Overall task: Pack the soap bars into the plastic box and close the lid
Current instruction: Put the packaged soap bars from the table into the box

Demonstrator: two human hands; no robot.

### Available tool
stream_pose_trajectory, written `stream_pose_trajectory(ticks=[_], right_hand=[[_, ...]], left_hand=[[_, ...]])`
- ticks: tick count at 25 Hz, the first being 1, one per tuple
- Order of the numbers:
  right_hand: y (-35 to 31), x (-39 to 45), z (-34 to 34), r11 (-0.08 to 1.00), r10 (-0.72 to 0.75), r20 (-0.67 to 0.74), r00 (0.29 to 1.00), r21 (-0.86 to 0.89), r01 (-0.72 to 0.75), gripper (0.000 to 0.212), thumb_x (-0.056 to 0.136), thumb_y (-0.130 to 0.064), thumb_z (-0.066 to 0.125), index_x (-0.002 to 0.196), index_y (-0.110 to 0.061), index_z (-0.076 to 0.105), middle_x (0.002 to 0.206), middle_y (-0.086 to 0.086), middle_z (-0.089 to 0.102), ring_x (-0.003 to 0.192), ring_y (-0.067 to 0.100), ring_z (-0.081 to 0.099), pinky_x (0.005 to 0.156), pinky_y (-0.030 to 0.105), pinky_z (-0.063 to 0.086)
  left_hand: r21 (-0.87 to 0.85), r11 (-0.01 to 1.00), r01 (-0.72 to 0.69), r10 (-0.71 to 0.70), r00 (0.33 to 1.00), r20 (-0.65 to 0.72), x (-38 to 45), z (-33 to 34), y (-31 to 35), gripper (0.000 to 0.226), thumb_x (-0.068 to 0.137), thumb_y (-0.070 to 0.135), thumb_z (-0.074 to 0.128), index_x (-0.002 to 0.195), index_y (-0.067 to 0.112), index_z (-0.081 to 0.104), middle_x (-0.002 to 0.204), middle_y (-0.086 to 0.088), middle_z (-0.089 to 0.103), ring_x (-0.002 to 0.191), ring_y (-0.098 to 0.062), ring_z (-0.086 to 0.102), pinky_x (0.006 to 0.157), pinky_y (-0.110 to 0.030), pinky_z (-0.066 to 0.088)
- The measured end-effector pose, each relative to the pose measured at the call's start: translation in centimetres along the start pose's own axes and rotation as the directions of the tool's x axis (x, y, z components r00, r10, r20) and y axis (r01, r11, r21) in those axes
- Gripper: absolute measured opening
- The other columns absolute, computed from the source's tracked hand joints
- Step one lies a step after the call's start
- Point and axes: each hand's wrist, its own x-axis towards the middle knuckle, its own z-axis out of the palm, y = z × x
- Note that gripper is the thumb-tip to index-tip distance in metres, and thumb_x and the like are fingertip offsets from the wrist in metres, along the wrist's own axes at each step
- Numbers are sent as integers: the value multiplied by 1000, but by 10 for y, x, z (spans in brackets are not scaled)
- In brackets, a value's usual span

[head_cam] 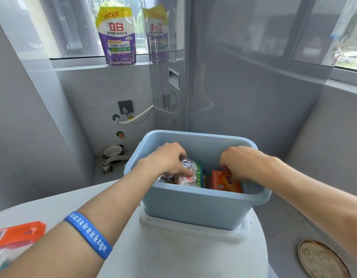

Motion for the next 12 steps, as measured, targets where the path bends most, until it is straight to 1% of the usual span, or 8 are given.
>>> stream_pose_trajectory(ticks=[2, 3, 4, 6, 7, 9, 11, 12], right_hand=[[-1, -3, 6, 988, -50, 10, 999, -147, 51, 17, 85, -16, 55, 97, -20, 66, 101, 1, 70, 94, 27, 66, 80, 35, 50], [-1, -2, 7, 981, -57, 23, 998, -185, 60, 16, 85, -18, 56, 98, -21, 66, 101, 0, 71, 93, 26, 66, 83, 35, 48], [-1, -2, 8, 981, -58, 30, 998, -182, 62, 13, 84, -20, 56, 95, -21, 64, 99, -1, 71, 90, 25, 65, 84, 35, 46], [0, -2, 7, 986, -65, 32, 997, -153, 69, 4, 83, -22, 58, 86, -24, 60, 92, -2, 69, 83, 24, 62, 83, 35, 44], [1, -1, 7, 989, -67, 16, 998, -128, 68, 4, 81, -22, 59, 82, -26, 58, 88, -3, 67, 79, 23, 59, 80, 34, 42], [2, -1, 6, 998, -61, -70, 996, -5, 60, 5, 77, -26, 62, 80, -29, 60, 83, -5, 63, 78, 23, 58, 72, 33, 39], [-2, -5, 1, 973, -35, -177, 984, 218, 74, 8, 80, -31, 65, 87, -29, 64, 88, -6, 62, 87, 23, 60, 70, 32, 41], [-6, -7, -4, 942, -18, -225, 974, 322, 92, 11, 82, -32, 66, 91, -27, 66, 89, -6, 61, 89, 21, 59, 71, 30, 42]], left_hand=[[31, 999, -15, 11, 993, 118, -1, 2, -1, 30, 73, 40, 79, 91, 18, 70, 83, -2, 69, 79, -24, 64, 70, -35, 55], [52, 998, -22, 12, 984, 175, -1, 4, -1, 24, 75, 32, 78, 93, 17, 70, 86, -2, 71, 84, -26, 66, 76, -38, 58], [58, 998, -24, 11, 977, 214, -1, 4, -1, 25, 76, 24, 76, 99, 18, 70, 91, -2, 72, 90, -27, 67, 81, -41, 58], [65, 997, -39, 25, 979, 201, -1, 5, -1, 42, 74, 16, 77, 115, 19, 66, 99, 0, 72, 96, -26, 66, 87, -42, 56], [71, 996, -52, 40, 986, 159, -2, 6, 0, 49, 73, 17, 79, 120, 20, 65, 102, 1, 71, 97, -25, 65, 88, -40, 55], [7, 997, -75, 74, 997, 15, -6, 1, 0, 48, 76, 23, 79, 122, 20, 65, 106, 1, 71, 97, -21, 64, 89, -34, 52], [-108, 989, -97, 78, 983, -166, -21, -11, -1, 38, 81, 24, 73, 118, 20, 68, 106, 1, 71, 94, -17, 65, 87, -28, 49], [-148, 983, -107, 66, 963, -262, -35, -19, -2, 35, 82, 24, 71, 116, 21, 69, 105, 3, 71, 91, -15, 65, 85, -26, 47]])
